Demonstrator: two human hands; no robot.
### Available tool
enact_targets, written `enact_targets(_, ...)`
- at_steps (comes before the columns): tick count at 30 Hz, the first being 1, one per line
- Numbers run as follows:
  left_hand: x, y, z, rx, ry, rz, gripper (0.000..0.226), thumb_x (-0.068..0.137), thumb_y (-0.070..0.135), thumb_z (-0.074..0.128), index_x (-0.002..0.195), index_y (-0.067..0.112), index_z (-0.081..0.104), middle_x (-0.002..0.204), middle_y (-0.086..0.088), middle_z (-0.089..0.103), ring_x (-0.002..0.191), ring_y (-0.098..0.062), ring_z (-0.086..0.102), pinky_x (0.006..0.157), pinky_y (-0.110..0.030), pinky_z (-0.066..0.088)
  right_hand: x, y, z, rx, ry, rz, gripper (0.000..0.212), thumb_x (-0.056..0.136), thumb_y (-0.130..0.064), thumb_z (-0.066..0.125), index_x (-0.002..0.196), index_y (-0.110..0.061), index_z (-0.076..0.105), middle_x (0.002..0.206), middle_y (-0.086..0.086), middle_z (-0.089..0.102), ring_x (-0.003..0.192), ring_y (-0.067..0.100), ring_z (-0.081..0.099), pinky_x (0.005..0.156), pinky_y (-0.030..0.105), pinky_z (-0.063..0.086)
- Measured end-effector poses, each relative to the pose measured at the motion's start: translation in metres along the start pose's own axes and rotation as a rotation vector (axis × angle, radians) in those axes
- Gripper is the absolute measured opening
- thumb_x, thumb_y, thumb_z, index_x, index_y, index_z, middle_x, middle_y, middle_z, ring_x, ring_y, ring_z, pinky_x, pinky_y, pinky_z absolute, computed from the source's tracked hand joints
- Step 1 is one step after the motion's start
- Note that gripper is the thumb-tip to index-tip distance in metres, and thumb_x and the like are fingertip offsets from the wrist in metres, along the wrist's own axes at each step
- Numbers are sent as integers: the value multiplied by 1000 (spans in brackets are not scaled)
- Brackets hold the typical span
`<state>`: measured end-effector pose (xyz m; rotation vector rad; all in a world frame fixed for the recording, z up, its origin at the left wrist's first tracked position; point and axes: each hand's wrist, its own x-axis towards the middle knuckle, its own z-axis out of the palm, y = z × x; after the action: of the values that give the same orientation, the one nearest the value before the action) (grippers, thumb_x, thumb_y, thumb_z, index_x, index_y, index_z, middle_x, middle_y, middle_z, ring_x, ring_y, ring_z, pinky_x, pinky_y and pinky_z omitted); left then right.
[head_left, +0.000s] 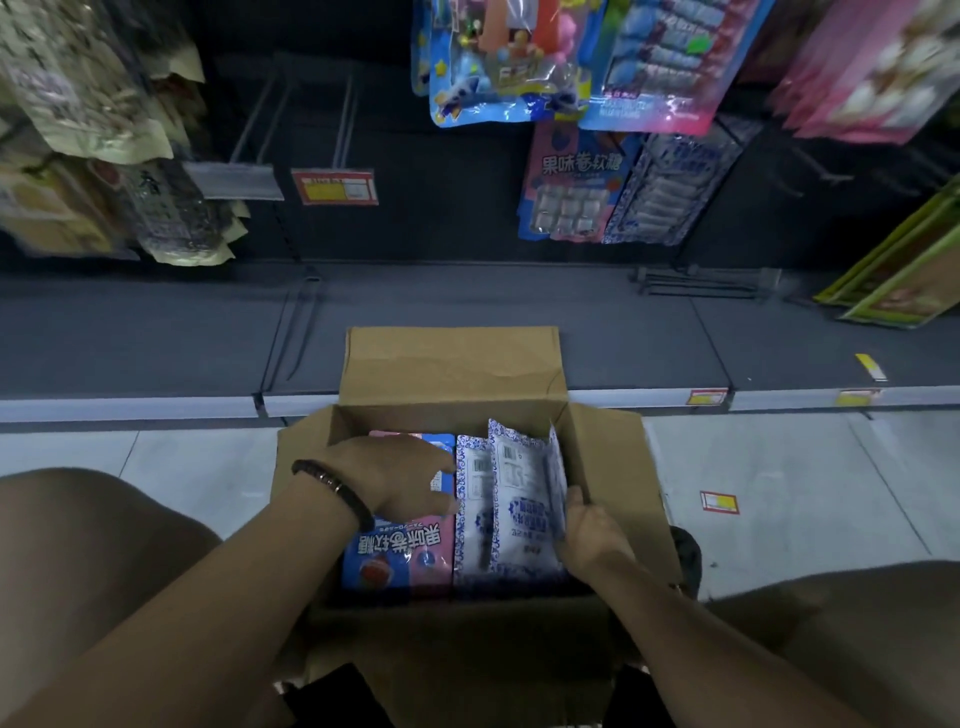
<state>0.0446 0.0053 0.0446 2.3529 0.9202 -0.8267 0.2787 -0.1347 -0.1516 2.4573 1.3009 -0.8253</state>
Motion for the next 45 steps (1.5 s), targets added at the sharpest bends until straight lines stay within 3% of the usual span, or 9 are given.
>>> enact_targets(13, 7, -8, 1, 35, 6, -8, 66, 104, 59, 51, 161, 27, 39, 161, -1, 48, 143, -22, 50, 110, -29, 39, -12, -3, -64, 140, -17, -57, 29, 105, -22, 58, 132, -13, 65, 133, 12, 67, 115, 26, 67, 88, 30, 56)
enact_targets(17, 7, -15, 0, -7, 127, -2, 65, 103, 56, 56, 157, 23, 45, 162, 1, 47, 144, -20, 48, 115, -31, 37, -22, 1, -120, 474, 20, -173, 25, 110, -22, 50, 115, -13, 73, 100, 10, 73, 73, 14, 64, 67, 28, 52)
enact_targets(22, 4, -19, 1, -195, 369, 41, 74, 98, 50, 67, 161, 34, 33, 155, -2, 51, 136, -25, 55, 108, -32, 44, -59, -1, -195, 756, -96, -430, 27, 110, -28, 55, 121, -12, 74, 114, 13, 79, 108, 36, 74, 90, 44, 60)
enact_targets(26, 4, -21, -1, -404, 619, 29, 106, 85, 59, 76, 165, 39, 8, 165, -1, 26, 147, -28, 41, 113, -47, 47, -85, -9, -235, 869, -278, -597, 25, 111, -13, 48, 123, -10, 69, 111, 3, 81, 100, 16, 78, 80, 23, 59)
enact_targets(33, -4, -3, -15, -273, 801, 120, 144, 67, 56, 93, 164, 46, -14, 172, 12, -28, 162, -22, -20, 128, -47, 13, -80, -35, -239, 778, -283, -779, 29, 110, -10, 51, 132, 0, 67, 124, 12, 77, 114, 27, 74, 98, 35, 58)
enact_targets(36, 3, -3, -20, -102, 831, 220, 115, 64, 59, 93, 159, 42, 31, 175, 8, 13, 164, -21, 0, 129, -51, 3, -82, -46, -236, 608, -213, -829, 24, 110, -25, 56, 122, -13, 73, 118, 9, 77, 113, 32, 71, 102, 45, 53)
enact_targets(38, 8, -7, -23, -141, 868, 269, 57, 68, 59, 88, 115, 39, 64, 130, 14, 65, 138, -14, 52, 125, -50, 24, -84, -48, -239, 504, -139, -854, 17, 108, -32, 60, 99, -25, 73, 96, 2, 75, 90, 29, 69, 86, 42, 53)
enact_targets(41, 7, -10, -30, -367, 865, 242, 39, 80, 48, 86, 73, 26, 56, 69, 9, 62, 69, -9, 57, 73, -35, 48, -88, -49, -248, 565, -4, -846, 17, 101, -35, 71, 89, -23, 69, 84, 9, 70, 76, 21, 67, 73, 41, 54)
enact_targets(45, -5, -11, -40, -765, 910, 236, 32, 86, 23, 88, 69, 13, 63, 64, 13, 67, 59, -1, 60, 57, -17, 43, -85, -25, -263, 705, 65, -760, 17, 95, -19, 79, 103, -5, 71, 105, 6, 80, 100, 20, 77, 94, 45, 59)
